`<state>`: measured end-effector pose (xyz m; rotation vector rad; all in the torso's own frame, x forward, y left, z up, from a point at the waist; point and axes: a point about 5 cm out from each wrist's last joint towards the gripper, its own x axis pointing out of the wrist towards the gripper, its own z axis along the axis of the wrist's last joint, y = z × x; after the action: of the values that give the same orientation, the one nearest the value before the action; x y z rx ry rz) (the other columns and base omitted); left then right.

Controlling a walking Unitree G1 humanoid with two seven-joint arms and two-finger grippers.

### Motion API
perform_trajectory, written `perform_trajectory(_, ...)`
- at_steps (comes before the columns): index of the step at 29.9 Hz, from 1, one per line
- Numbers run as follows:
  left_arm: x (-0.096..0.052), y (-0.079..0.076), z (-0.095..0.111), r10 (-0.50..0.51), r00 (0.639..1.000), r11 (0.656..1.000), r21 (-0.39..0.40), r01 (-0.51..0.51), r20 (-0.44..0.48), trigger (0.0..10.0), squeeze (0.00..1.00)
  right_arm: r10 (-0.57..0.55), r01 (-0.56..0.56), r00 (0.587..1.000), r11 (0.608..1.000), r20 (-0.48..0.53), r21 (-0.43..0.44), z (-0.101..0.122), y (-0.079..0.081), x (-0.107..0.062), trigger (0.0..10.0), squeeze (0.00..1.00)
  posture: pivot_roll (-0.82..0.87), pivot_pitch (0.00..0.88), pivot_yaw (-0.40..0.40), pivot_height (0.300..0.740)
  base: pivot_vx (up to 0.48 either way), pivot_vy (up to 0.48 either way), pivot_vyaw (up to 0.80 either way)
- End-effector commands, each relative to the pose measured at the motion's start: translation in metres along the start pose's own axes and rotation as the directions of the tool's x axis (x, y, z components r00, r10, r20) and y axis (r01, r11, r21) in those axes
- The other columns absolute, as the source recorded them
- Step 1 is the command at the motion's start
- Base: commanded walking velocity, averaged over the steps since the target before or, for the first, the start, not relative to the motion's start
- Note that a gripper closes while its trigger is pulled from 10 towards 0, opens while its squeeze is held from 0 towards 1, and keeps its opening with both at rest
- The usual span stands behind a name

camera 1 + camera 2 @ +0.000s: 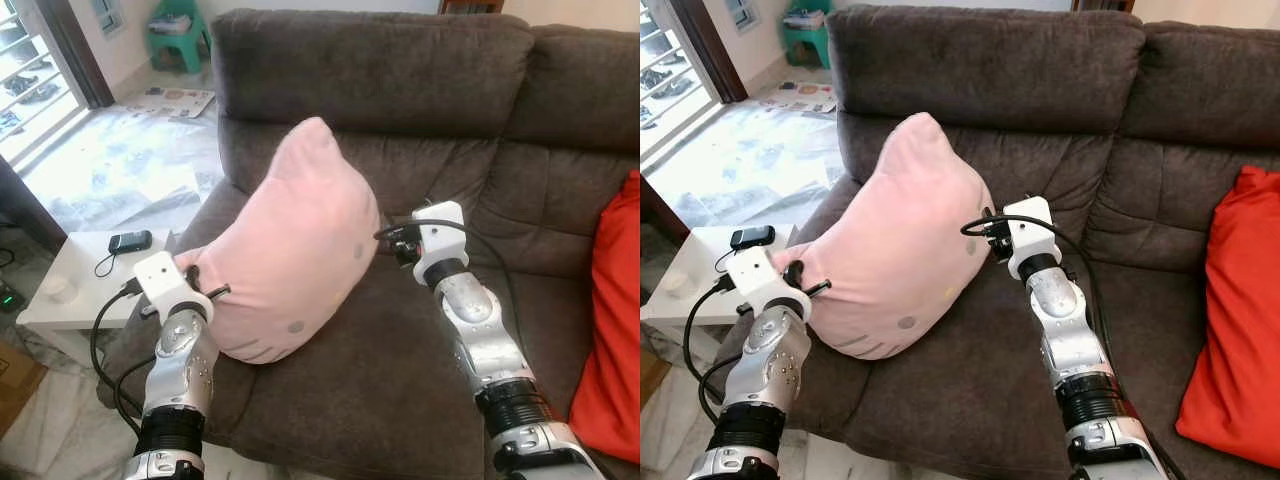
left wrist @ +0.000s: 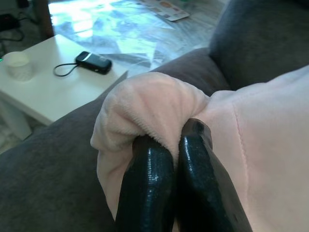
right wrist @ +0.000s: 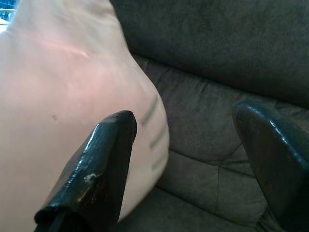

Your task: Move the pillow to the sofa from floor

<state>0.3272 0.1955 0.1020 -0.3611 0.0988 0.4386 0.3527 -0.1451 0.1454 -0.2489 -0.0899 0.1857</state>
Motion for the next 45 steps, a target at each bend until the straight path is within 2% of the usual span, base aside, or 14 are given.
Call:
perform_trajectory(1, 0.005, 0.016, 0.009, 0.07, 0.997, 0.997, -0.022, -0.07, 0.031, 10.0, 0.0, -0.009, 0.009, 1.0, 1.0, 0.007, 0.011, 0.003, 0.0, -0.001, 10.0, 0.0, -0.06, 0.086, 0.045, 0.74, 0.0, 0.0, 0.0)
perform_trajectory(4, 0.005, 0.01, 0.001, 0.018, 1.0, 1.0, -0.004, -0.018, -0.008, 10.0, 0.0, -0.019, 0.019, 1.0, 1.0, 0.001, 0.011, 0.002, 0.0, -0.002, 10.0, 0.0, -0.06, 0.086, 0.045, 0.74, 0.0, 0.0, 0.0)
perform_trajectory(5, -0.001, -0.017, -0.009, -0.249, 0.965, 0.966, 0.056, 0.254, -0.083, 10.0, 0.0, -0.027, 0.027, 1.0, 1.0, -0.001, 0.012, 0.002, -0.001, -0.002, 10.0, 0.0, -0.06, 0.087, 0.044, 0.74, 0.0, 0.0, 0.0)
perform_trajectory(8, -0.016, -0.04, -0.022, -0.484, 0.858, 0.846, 0.161, 0.509, -0.173, 10.0, 0.0, -0.036, 0.036, 0.999, 0.999, -0.003, 0.016, 0.003, -0.002, -0.002, 10.0, 0.0, -0.06, 0.086, 0.045, 0.74, 0.0, 0.0, 0.0)
perform_trajectory(12, -0.016, -0.039, -0.024, -0.463, 0.87, 0.863, 0.139, 0.486, -0.168, 10.0, 0.0, -0.044, 0.044, 0.999, 0.999, -0.003, 0.017, 0.003, -0.003, -0.002, 10.0, 0.0, -0.06, 0.087, 0.047, 0.74, 0.0, 0.0, 0.0)
perform_trajectory(15, -0.01, -0.034, -0.016, -0.421, 0.899, 0.889, 0.141, 0.435, -0.119, 10.0, 0.0, -0.061, 0.061, 0.998, 0.998, -0.004, 0.023, 0.003, -0.005, -0.003, 10.0, 0.0, -0.06, 0.088, 0.047, 0.74, 0.0, 0.0, 0.0)
perform_trajectory(21, -0.006, -0.027, -0.009, -0.39, 0.917, 0.903, 0.157, 0.399, -0.085, 10.0, 0.0, -0.058, 0.058, 0.998, 0.998, -0.004, 0.025, 0.003, -0.003, -0.005, 10.0, 0.0, -0.06, 0.087, 0.049, 0.74, 0.0, 0.0, 0.0)
perform_trajectory(23, 0.0, -0.015, 0.0, -0.292, 0.956, 0.947, 0.138, 0.291, -0.018, 10.0, 0.0, -0.062, 0.062, 0.998, 0.998, -0.002, 0.029, 0.004, -0.003, -0.005, 10.0, 0.0, -0.06, 0.087, 0.049, 0.74, 0.0, 0.0, 0.0)
perform_trajectory(26, -0.001, -0.013, 0.003, -0.284, 0.959, 0.95, 0.136, 0.28, 0.01, 10.0, 0.0, -0.06, 0.06, 0.998, 0.998, 0.002, 0.034, 0.004, -0.002, -0.006, 10.0, 0.0, -0.06, 0.087, 0.047, 0.74, 0.0, 0.0, 0.0)
perform_trajectory(27, -0.002, -0.013, 0.003, -0.291, 0.957, 0.948, 0.142, 0.286, 0.015, 10.0, 0.46, -0.059, 0.059, 0.998, 0.998, 0.002, 0.037, 0.003, -0.002, -0.007, 10.0, 0.0, -0.06, 0.088, 0.048, 0.74, 0.0, 0.0, 0.0)
perform_trajectory(28, -0.002, -0.013, 0.003, -0.291, 0.957, 0.948, 0.142, 0.286, 0.015, 10.0, 0.46, -0.059, 0.059, 0.998, 0.998, 0.002, 0.037, 0.003, -0.002, -0.007, 10.0, 0.0, -0.06, 0.088, 0.048, 0.74, 0.0, 0.0, 0.0)
perform_trajectory(29, -0.003, -0.013, 0.003, -0.293, 0.956, 0.945, 0.159, 0.286, 0.021, 10.0, 1.0, -0.06, 0.06, 0.998, 0.997, 0.001, 0.043, 0.002, -0.002, -0.008, 10.0, 0.0, -0.06, 0.087, 0.049, 0.74, 0.0, 0.0, 0.0)
perform_trajectory(39, -0.007, -0.016, 0.0, -0.316, 0.948, 0.927, 0.224, 0.303, 0.026, 10.0, 1.0, -0.08, 0.083, 0.996, 0.992, -0.031, 0.094, -0.007, -0.002, -0.012, 10.0, 0.0, -0.06, 0.086, 0.046, 0.74, 0.0, 0.0, 0.0)
perform_trajectory(45, -0.012, -0.025, 0.002, -0.418, 0.908, 0.849, 0.372, 0.375, 0.038, 10.0, 1.0, -0.107, 0.108, 0.994, 0.987, -0.016, 0.123, -0.006, -0.004, -0.013, 10.0, 0.0, -0.06, 0.085, 0.049, 0.74, 0.0, 0.0, 0.0)
